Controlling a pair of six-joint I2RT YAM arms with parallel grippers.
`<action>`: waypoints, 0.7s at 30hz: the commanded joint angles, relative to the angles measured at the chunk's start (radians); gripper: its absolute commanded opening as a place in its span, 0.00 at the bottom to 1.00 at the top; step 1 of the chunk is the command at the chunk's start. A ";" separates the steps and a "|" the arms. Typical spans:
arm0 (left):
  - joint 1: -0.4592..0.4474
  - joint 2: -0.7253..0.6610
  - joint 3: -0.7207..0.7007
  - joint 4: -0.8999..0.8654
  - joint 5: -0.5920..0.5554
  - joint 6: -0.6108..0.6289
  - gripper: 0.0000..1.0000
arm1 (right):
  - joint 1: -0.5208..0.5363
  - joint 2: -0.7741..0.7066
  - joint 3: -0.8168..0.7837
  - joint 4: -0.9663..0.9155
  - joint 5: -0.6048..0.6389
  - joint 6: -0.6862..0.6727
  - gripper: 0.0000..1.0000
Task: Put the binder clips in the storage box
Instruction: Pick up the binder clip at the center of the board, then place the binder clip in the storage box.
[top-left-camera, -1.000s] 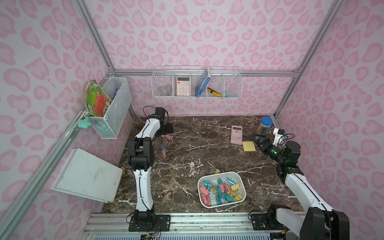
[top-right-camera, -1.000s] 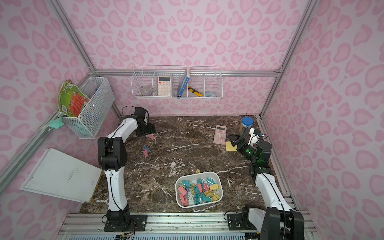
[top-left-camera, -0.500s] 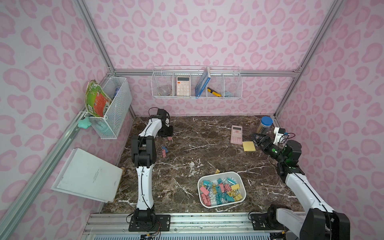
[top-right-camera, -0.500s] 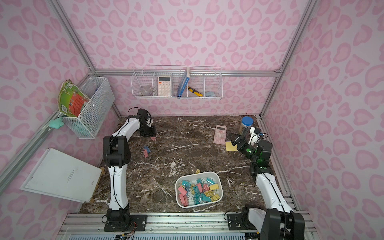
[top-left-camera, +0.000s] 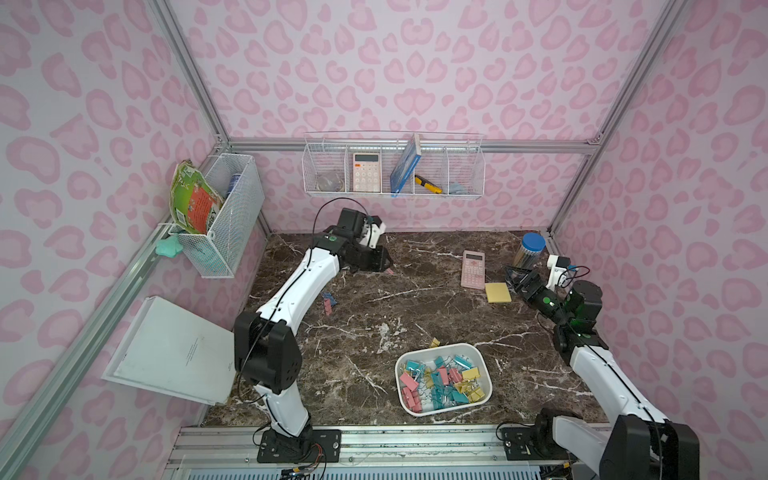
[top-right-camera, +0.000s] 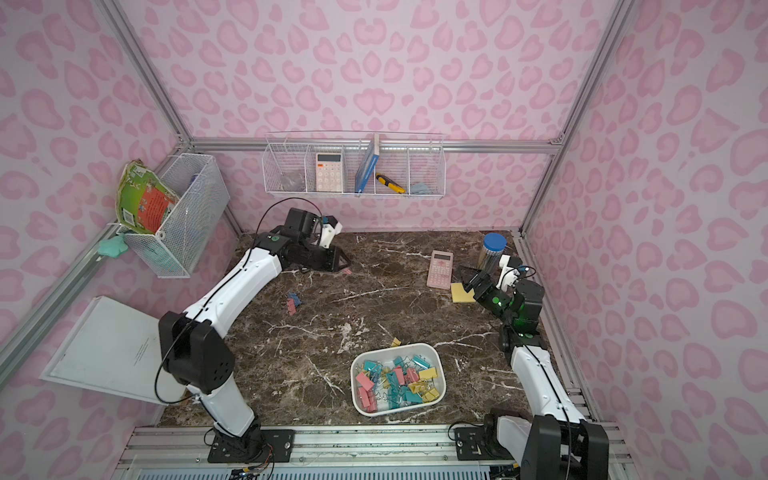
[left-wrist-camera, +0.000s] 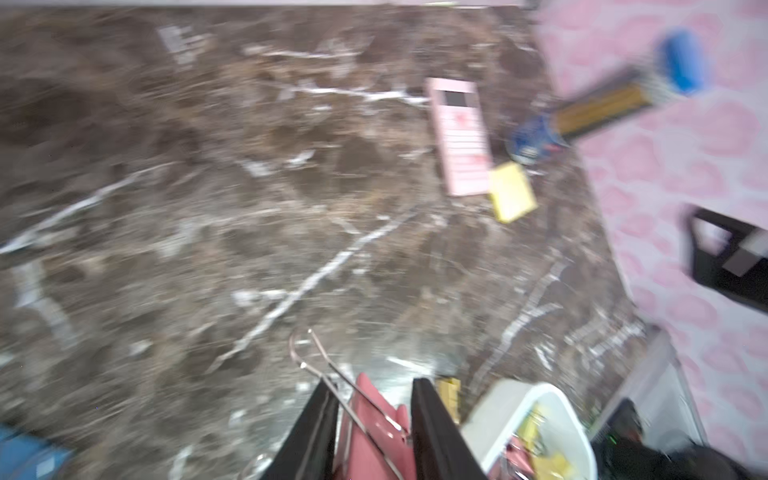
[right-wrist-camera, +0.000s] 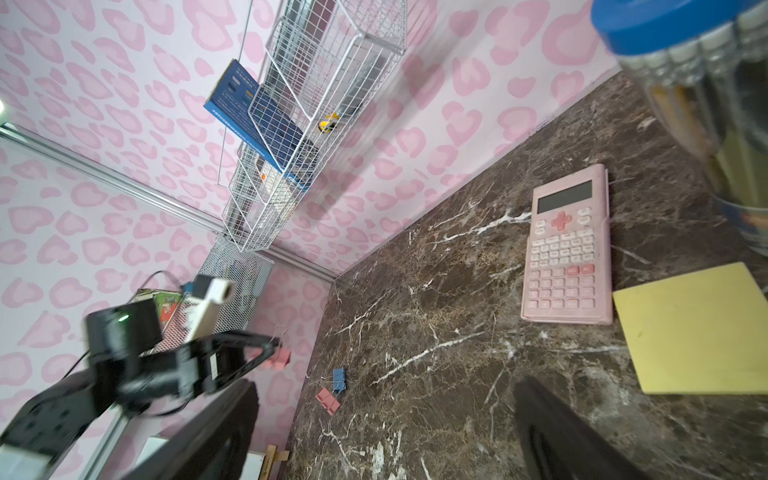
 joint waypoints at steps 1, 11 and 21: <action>-0.207 -0.073 -0.097 0.150 0.071 0.028 0.35 | -0.002 0.020 -0.002 0.074 -0.020 0.035 0.98; -0.545 0.151 -0.096 0.111 -0.009 0.028 0.37 | -0.002 -0.010 -0.017 0.052 -0.010 0.031 0.98; -0.514 0.048 -0.114 0.086 -0.265 -0.013 0.74 | -0.002 -0.008 -0.017 0.069 -0.017 0.045 0.98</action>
